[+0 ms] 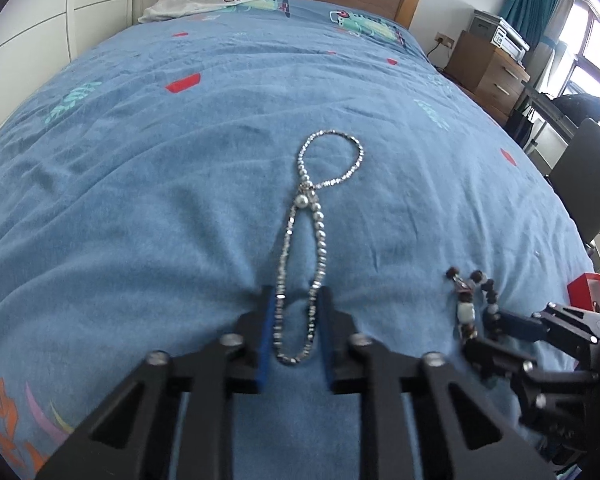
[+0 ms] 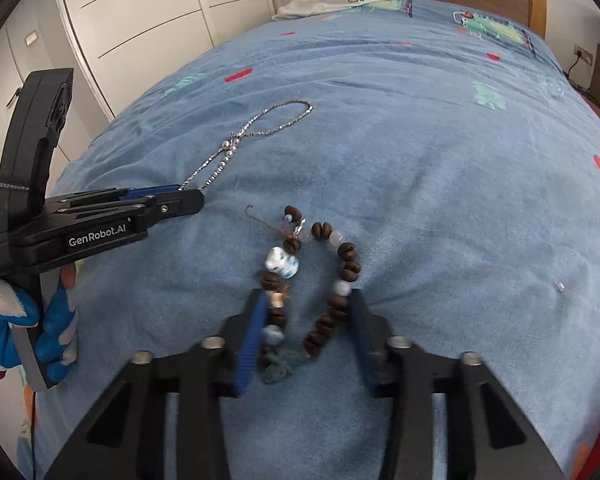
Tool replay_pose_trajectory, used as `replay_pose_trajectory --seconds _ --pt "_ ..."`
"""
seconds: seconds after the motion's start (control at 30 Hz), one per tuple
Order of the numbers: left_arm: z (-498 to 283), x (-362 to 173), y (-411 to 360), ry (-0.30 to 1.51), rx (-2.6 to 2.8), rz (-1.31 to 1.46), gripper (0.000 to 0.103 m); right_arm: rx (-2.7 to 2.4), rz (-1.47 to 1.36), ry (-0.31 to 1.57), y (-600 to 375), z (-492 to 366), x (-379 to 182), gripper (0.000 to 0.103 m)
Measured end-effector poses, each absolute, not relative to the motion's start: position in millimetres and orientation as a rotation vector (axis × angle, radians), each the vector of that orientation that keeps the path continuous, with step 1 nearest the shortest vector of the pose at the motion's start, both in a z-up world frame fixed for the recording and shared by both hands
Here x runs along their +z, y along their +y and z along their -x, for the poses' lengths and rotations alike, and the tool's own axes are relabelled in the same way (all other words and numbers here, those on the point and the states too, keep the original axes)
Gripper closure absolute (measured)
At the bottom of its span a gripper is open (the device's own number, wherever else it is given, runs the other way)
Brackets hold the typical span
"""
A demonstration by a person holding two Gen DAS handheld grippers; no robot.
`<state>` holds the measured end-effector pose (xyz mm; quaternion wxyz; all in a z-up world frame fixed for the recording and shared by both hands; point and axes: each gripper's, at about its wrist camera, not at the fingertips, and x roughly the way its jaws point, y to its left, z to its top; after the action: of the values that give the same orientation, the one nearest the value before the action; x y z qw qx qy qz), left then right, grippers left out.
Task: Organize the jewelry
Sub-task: 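Grasp the silver bead necklace with the left tool while the right tool grasps the brown-bead bracelet, then carry the necklace and bracelet into the red box and open both tools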
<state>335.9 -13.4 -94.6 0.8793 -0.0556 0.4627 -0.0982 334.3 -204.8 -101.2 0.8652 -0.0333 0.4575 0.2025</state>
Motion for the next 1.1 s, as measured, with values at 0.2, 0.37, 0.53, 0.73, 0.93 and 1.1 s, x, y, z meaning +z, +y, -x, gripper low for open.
replay_pose_trajectory --seconds 0.2,0.37,0.53,0.73,0.93,1.1 --pt "-314.7 -88.5 -14.3 0.977 -0.204 0.112 0.098 0.469 0.056 0.987 -198.9 -323.1 -100.9 0.093" --pt "-287.9 -69.9 -16.5 0.943 -0.225 0.129 0.099 0.492 0.035 0.990 -200.9 -303.7 -95.2 0.093" --pt "-258.7 -41.3 -18.7 0.892 -0.244 0.137 0.099 0.503 0.002 0.964 -203.7 -277.8 -81.2 0.093" --pt "-226.8 0.5 -23.9 0.829 -0.261 0.123 0.099 0.487 -0.008 0.907 -215.6 -245.8 -49.2 0.093" --pt "-194.3 43.1 -31.8 0.761 -0.273 0.100 0.099 0.460 -0.005 0.837 -229.6 -217.1 -11.5 0.093" --pt "-161.2 82.7 -43.0 0.694 -0.291 0.071 0.099 0.430 -0.004 0.780 -248.9 -182.9 17.1 0.093"
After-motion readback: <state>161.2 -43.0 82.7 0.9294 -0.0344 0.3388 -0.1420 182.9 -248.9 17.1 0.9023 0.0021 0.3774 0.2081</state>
